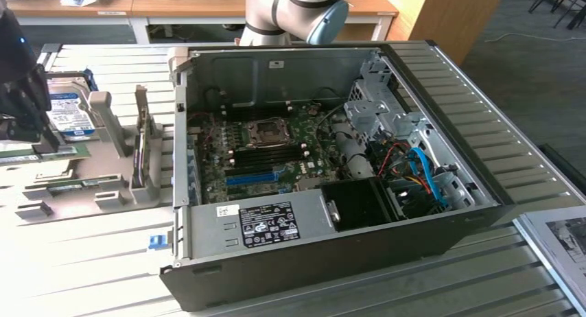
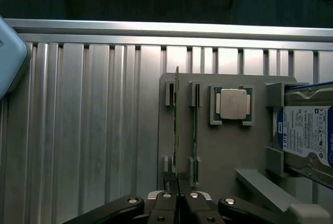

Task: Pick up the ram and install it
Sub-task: 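Pick up the ram and move it above insertion slot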

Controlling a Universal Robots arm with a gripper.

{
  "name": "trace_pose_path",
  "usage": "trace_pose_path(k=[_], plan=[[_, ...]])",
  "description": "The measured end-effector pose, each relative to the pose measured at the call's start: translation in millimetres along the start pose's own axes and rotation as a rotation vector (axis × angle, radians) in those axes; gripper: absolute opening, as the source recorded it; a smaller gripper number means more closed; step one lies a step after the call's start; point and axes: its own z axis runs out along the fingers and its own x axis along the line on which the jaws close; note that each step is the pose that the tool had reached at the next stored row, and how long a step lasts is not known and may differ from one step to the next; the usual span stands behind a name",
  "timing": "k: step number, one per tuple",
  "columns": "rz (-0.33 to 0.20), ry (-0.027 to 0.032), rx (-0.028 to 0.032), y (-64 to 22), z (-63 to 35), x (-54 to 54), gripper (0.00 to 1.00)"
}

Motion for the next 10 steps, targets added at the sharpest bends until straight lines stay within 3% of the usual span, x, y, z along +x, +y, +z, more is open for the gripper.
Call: trace_pose_path(k=[10], plan=[[0.0,0.0,0.0,0.7,-24.6,-0.1,0.11]])
